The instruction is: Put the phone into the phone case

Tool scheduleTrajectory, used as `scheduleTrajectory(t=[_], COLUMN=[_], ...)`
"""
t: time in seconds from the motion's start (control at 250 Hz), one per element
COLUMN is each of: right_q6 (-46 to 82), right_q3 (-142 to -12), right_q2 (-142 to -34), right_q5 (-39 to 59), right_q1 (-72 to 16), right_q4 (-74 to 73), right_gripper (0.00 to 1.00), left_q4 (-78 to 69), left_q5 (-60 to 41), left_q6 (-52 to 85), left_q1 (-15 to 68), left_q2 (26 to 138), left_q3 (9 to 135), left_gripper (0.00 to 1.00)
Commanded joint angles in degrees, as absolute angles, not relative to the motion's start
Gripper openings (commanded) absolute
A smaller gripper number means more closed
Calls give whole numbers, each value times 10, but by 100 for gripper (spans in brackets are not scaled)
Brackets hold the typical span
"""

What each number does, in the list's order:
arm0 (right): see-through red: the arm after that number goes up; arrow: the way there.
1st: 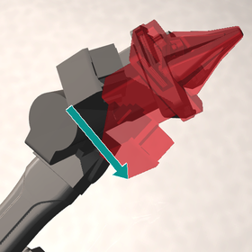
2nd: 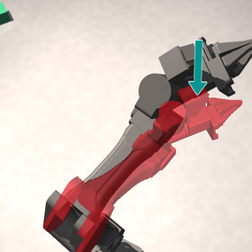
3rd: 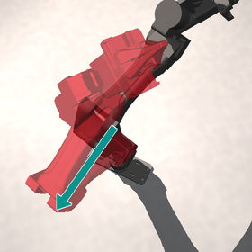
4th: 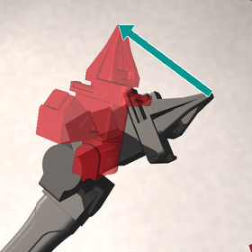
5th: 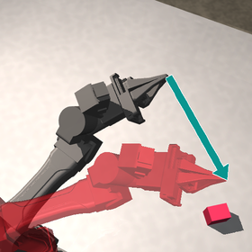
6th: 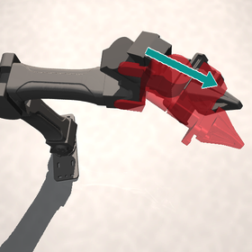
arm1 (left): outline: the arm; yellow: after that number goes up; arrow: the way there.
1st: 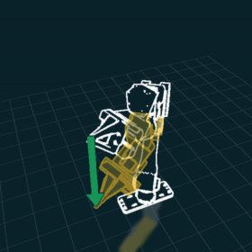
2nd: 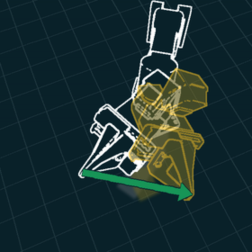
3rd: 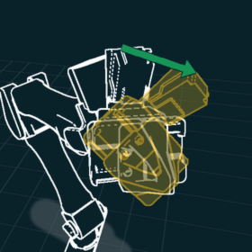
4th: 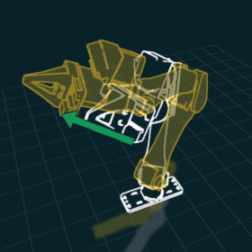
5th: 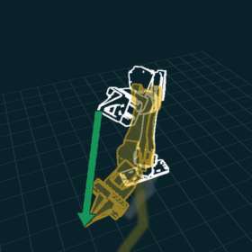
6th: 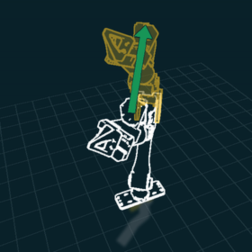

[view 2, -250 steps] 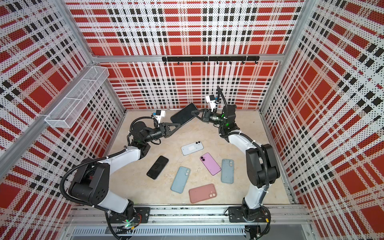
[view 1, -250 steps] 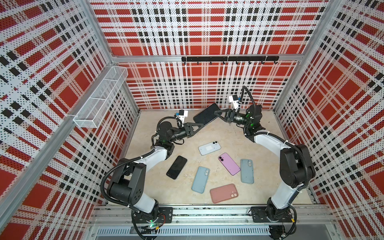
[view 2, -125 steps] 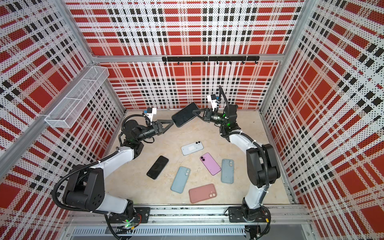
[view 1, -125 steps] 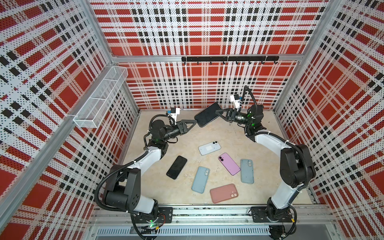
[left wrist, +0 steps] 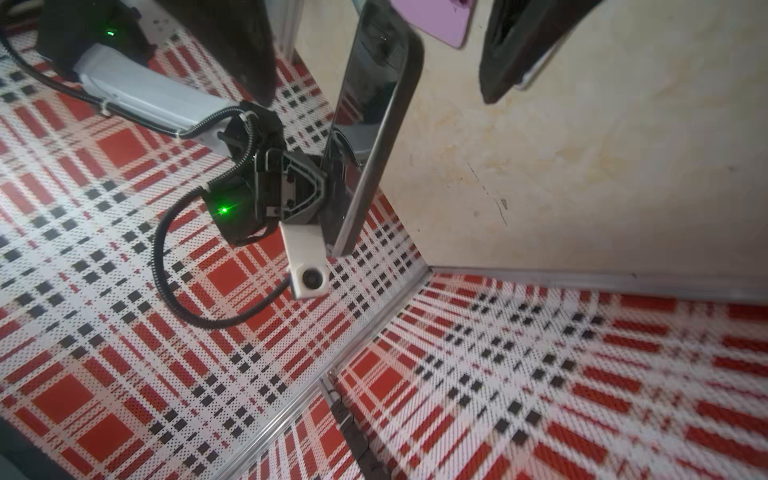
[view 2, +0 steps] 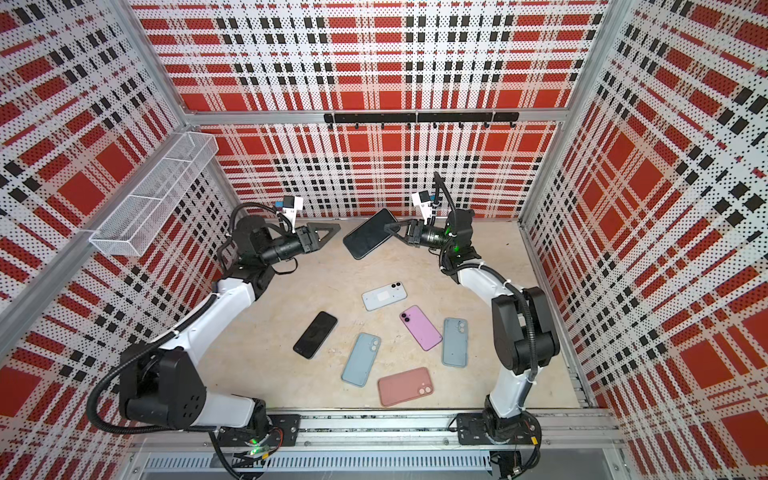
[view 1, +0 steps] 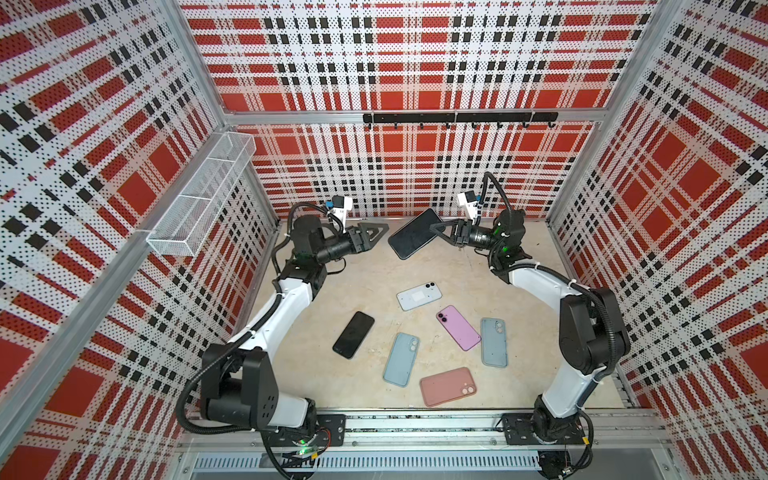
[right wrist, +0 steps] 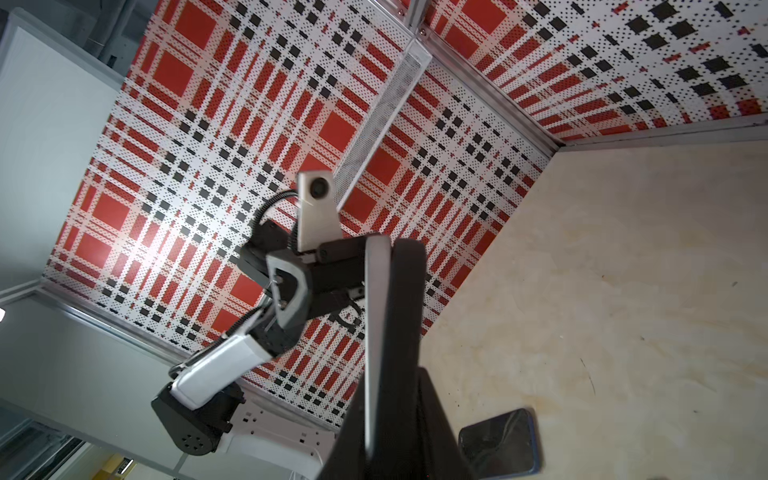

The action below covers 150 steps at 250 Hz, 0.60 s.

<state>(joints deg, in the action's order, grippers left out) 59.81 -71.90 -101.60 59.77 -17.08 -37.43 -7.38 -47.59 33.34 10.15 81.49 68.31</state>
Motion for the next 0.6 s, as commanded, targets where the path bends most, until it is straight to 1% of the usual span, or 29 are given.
scheduleTrajectory(t=[0.0,0.072,0.1,0.116,0.168,0.396,0.5,0.596], right_q6=[495,447,436,431,428,462,515,572], right_q3=[-743,-755,-757,-758,-758,-733,-719,-718], right_q2=[-980,-976,-976,-975,-973,-957,-953,-966], right_q5=[624,637,643,647,662,735,755,763], right_q1=[-183,-192,-196,-197,-203,-213,-213,-212], right_q4=[-297,-245,-236,-234,-238,-318,-402,-473], right_gripper=[0,0,0,0,0,0,0,0], left_q4=[218,308,324,330,340,343,337,327], left_q5=[-437,-435,-435,-435,-436,-446,-459,-460], left_q6=[97,35,24,20,11,-1,0,6], left_q1=[142,168,169,188,202,222,219,217], left_q2=[820,861,874,881,898,909,897,878], left_q3=[793,849,860,865,871,857,844,825], left_gripper=[86,86,86,86,84,77,72,72])
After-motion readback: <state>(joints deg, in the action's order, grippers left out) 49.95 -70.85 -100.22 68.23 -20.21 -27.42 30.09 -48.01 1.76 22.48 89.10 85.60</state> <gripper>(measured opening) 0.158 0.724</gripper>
